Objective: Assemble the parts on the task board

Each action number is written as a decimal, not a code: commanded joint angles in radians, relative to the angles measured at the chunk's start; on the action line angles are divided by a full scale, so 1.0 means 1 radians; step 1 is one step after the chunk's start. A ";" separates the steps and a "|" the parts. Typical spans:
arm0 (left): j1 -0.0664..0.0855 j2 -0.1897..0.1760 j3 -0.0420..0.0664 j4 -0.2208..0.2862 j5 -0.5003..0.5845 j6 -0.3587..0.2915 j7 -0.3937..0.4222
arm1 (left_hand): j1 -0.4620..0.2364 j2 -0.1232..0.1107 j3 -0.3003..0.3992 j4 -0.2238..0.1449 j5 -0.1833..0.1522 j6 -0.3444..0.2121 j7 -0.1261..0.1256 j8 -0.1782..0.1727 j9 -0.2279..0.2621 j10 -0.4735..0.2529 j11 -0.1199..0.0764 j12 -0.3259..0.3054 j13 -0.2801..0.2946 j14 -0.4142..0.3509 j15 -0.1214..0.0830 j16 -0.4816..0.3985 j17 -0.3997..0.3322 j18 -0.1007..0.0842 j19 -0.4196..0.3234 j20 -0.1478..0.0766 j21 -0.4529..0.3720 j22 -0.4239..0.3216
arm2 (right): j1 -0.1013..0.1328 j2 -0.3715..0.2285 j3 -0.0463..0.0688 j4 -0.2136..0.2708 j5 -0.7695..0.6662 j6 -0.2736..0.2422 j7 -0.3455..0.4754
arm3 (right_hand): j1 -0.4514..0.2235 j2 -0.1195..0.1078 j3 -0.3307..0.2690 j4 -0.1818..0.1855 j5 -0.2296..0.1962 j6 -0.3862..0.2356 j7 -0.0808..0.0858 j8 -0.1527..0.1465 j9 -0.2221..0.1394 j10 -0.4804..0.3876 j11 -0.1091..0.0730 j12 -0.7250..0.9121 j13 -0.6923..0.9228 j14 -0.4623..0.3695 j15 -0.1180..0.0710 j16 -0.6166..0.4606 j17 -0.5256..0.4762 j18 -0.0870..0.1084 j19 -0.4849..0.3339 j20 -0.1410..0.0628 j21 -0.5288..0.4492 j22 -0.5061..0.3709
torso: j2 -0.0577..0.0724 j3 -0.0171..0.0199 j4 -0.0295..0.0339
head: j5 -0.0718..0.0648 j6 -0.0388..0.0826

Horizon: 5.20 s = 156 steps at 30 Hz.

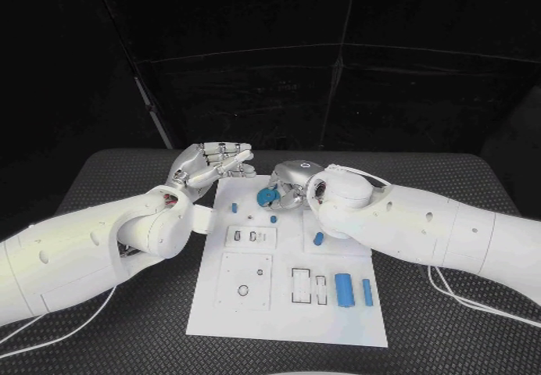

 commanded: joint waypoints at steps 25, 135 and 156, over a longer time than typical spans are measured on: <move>0.002 -0.014 0.001 -0.001 -0.003 0.003 0.003 | -0.001 0.010 -0.005 -0.001 0.000 0.005 0.003 -0.005 -0.001 0.004 0.000 -0.006 -0.001 0.004 0.006 -0.005 0.002 0.011 0.006 0.001 -0.004 -0.002 | -0.013 -0.313 0.000 0.199 0.344 -0.324 0.346 | 0.118 0.021 -0.023 -0.054 0.030 0.019 -0.002 -0.007 0.001 0.000 -0.005 0.000 0.001 0.085 0.001 -0.001 0.186 -0.015 -0.007 -0.001 -0.003 -0.016 | -0.005 -0.0019 -0.0111 | -0.016 0.012; -0.002 0.000 0.001 -0.031 -0.003 0.016 -0.005 | 0.000 0.011 -0.008 -0.003 0.000 0.009 0.000 -0.007 -0.001 0.009 -0.001 -0.009 0.000 0.006 0.006 -0.010 0.005 0.011 0.008 0.001 -0.006 -0.004 | -0.116 -0.428 0.000 0.069 0.412 -0.256 0.420 | 0.294 0.108 0.068 -0.217 -0.117 0.154 -0.030 0.027 0.005 0.032 -0.031 0.034 0.044 0.091 -0.021 0.005 0.210 -0.018 0.005 -0.019 0.007 0.003 | -0.010 0.0008 -0.0230 | -0.054 0.009; -0.001 -0.001 0.001 -0.035 -0.003 0.015 -0.007 | 0.000 0.012 -0.009 -0.004 0.000 0.009 0.001 -0.008 -0.001 0.009 -0.001 -0.011 0.000 0.007 0.006 -0.011 0.005 0.011 0.008 0.000 -0.007 -0.004 | -0.113 -0.453 0.060 0.199 0.412 -0.322 0.291 | 0.264 0.131 0.104 -0.215 -0.126 0.200 -0.051 0.046 0.007 0.038 -0.049 0.036 0.048 0.093 -0.037 0.008 0.222 -0.020 0.011 -0.034 0.011 0.013 | -0.021 -0.0049 -0.0259 | -0.048 0.007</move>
